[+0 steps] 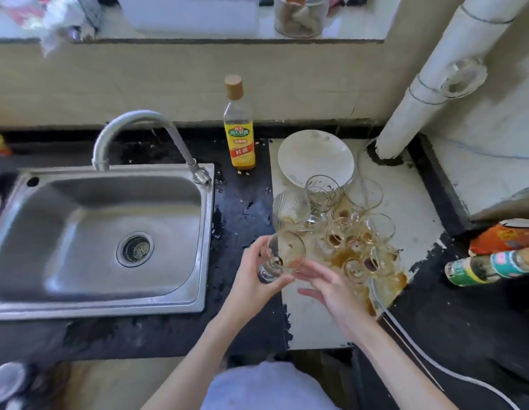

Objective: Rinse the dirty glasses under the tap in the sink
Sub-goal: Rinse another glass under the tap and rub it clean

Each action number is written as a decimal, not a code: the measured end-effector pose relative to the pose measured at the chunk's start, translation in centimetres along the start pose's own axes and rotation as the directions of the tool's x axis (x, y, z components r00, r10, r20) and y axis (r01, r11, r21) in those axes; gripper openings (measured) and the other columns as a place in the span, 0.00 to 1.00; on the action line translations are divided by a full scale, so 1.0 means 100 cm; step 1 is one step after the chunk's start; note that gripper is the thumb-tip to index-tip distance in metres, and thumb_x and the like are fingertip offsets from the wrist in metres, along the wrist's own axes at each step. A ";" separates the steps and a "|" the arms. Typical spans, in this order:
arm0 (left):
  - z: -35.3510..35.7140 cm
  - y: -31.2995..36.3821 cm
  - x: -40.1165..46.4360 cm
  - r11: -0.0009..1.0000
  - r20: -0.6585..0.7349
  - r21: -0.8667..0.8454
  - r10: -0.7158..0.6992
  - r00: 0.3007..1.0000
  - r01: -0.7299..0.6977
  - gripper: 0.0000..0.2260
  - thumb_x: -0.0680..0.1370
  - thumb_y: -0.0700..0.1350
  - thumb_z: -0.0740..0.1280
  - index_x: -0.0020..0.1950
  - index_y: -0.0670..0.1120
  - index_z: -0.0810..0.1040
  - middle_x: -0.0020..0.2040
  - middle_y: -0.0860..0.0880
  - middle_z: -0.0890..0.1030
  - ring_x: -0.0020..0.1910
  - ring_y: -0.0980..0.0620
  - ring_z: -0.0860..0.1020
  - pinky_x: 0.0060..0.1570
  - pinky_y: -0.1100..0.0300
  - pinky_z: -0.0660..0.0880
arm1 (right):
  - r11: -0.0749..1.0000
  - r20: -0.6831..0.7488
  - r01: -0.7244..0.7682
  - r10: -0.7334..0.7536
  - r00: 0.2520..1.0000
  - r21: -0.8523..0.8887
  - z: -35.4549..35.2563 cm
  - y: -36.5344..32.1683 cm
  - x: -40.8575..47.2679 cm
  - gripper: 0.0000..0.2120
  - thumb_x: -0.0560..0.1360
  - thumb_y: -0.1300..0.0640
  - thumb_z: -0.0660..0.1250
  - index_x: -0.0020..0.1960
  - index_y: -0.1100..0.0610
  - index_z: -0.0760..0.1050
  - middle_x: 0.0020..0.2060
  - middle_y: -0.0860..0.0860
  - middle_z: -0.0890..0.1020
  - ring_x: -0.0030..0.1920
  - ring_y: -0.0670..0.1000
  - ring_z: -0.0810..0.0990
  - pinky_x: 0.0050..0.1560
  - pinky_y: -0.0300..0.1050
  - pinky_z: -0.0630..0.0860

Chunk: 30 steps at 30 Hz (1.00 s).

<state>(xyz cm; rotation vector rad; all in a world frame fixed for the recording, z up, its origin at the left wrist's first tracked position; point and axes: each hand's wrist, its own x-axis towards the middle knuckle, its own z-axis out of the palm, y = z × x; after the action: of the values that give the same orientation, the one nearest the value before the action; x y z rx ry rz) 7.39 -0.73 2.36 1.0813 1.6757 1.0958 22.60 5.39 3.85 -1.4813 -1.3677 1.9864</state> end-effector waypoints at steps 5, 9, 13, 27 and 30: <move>-0.062 -0.018 -0.027 0.988 -0.095 -0.155 -0.028 0.995 0.013 0.29 0.67 0.50 0.74 0.59 0.72 0.63 0.63 0.54 0.71 0.65 0.54 0.71 0.64 0.53 0.71 | 0.997 0.202 0.018 -0.001 0.979 -0.081 0.057 -0.017 0.012 0.20 0.79 0.69 0.53 0.63 0.54 0.74 0.58 0.47 0.80 0.56 0.46 0.80 0.45 0.37 0.77; -0.121 -0.030 -0.041 0.979 -0.184 -0.203 -0.068 0.981 0.030 0.31 0.66 0.52 0.76 0.60 0.66 0.60 0.61 0.47 0.72 0.59 0.57 0.75 0.58 0.59 0.73 | 0.989 0.290 0.074 -0.033 0.956 -0.131 0.118 -0.030 0.022 0.21 0.78 0.69 0.54 0.58 0.48 0.77 0.55 0.43 0.82 0.54 0.46 0.81 0.45 0.38 0.76; -0.188 -0.053 -0.050 0.972 -0.241 -0.227 -0.109 0.964 0.054 0.34 0.66 0.49 0.77 0.64 0.54 0.61 0.57 0.43 0.73 0.51 0.54 0.78 0.51 0.63 0.76 | 0.985 0.316 0.084 -0.033 0.948 -0.150 0.189 -0.034 0.036 0.18 0.79 0.67 0.56 0.54 0.48 0.78 0.52 0.44 0.83 0.52 0.48 0.82 0.45 0.39 0.78; -0.288 -0.106 -0.015 0.961 -0.248 -0.181 -0.252 0.935 0.210 0.27 0.69 0.45 0.76 0.59 0.54 0.62 0.55 0.47 0.73 0.43 0.54 0.77 0.44 0.64 0.72 | 0.855 -0.215 0.069 -0.206 0.955 -0.513 0.250 -0.069 0.146 0.19 0.80 0.59 0.55 0.70 0.59 0.65 0.65 0.56 0.73 0.63 0.56 0.73 0.62 0.49 0.69; -0.290 -0.107 0.005 0.963 -0.218 -0.155 -0.249 0.943 0.219 0.28 0.68 0.45 0.76 0.59 0.54 0.63 0.53 0.47 0.73 0.42 0.55 0.76 0.41 0.68 0.71 | 0.794 -0.215 0.068 -0.244 0.946 -0.605 0.243 -0.093 0.172 0.24 0.80 0.60 0.56 0.75 0.60 0.56 0.73 0.56 0.63 0.71 0.57 0.65 0.68 0.48 0.62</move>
<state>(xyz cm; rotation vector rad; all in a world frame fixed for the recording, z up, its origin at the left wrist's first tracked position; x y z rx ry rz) -22.16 -9.32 -0.16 0.6683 1.8369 1.1925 -8.13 9.98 1.95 -1.7365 -2.0071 1.2183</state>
